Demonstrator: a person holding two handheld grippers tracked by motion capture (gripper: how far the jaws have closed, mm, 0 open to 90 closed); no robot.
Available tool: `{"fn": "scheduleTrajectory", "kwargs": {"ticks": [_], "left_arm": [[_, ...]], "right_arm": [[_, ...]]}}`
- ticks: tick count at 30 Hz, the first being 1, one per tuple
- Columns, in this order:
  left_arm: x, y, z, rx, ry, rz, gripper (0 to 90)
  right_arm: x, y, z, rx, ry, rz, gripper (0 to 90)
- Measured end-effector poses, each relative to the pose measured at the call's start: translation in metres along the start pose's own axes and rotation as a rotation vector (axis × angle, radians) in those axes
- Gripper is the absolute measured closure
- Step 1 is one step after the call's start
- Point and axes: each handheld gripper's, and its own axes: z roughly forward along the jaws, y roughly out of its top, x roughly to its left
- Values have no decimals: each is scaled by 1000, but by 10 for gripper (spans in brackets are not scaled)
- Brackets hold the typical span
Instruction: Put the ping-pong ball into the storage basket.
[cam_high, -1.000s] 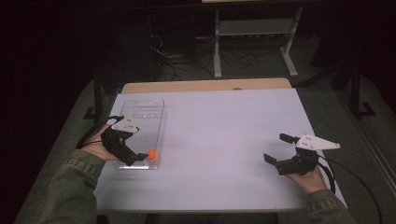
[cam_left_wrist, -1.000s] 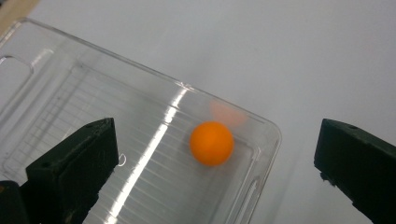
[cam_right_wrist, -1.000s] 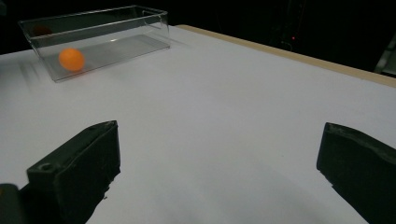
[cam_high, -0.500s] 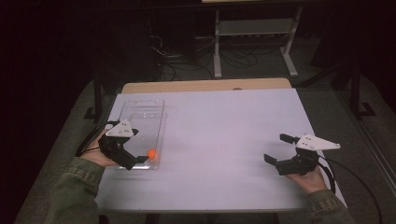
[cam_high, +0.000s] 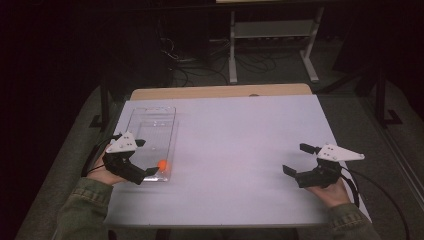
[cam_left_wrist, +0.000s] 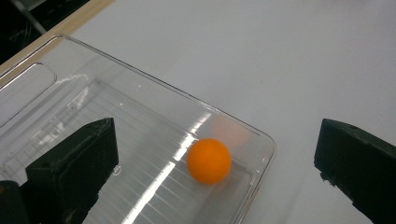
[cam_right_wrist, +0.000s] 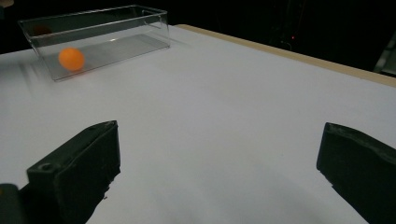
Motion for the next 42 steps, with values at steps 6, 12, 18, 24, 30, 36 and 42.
{"fn": "scheduleTrajectory", "kwargs": {"ticks": [6, 12, 18, 24, 30, 36, 42], "left_arm": [[-1, -4, 0, -16, -7, -5, 0], [-2, -12, 2, -35, -10, -32, 0], [-5, -17, 3, -67, -7, -51, 0], [-6, -22, 4, -108, -4, -75, 0], [-6, -26, 3, -142, 0, -101, 0], [-8, -27, 4, -150, 3, -106, 0], [-8, -27, 6, -146, 1, -104, 0]], "right_arm": [[0, 0, 0, -2, 1, 4, 0], [0, 0, -1, -4, 0, 1, 0], [1, 0, -1, 0, 1, 3, 0], [1, 0, -1, 0, 1, 1, 0], [1, 0, -1, 1, 0, -2, 0], [0, 0, -1, 1, 1, -2, 0], [0, 0, 0, 4, -1, -3, 0]]}}
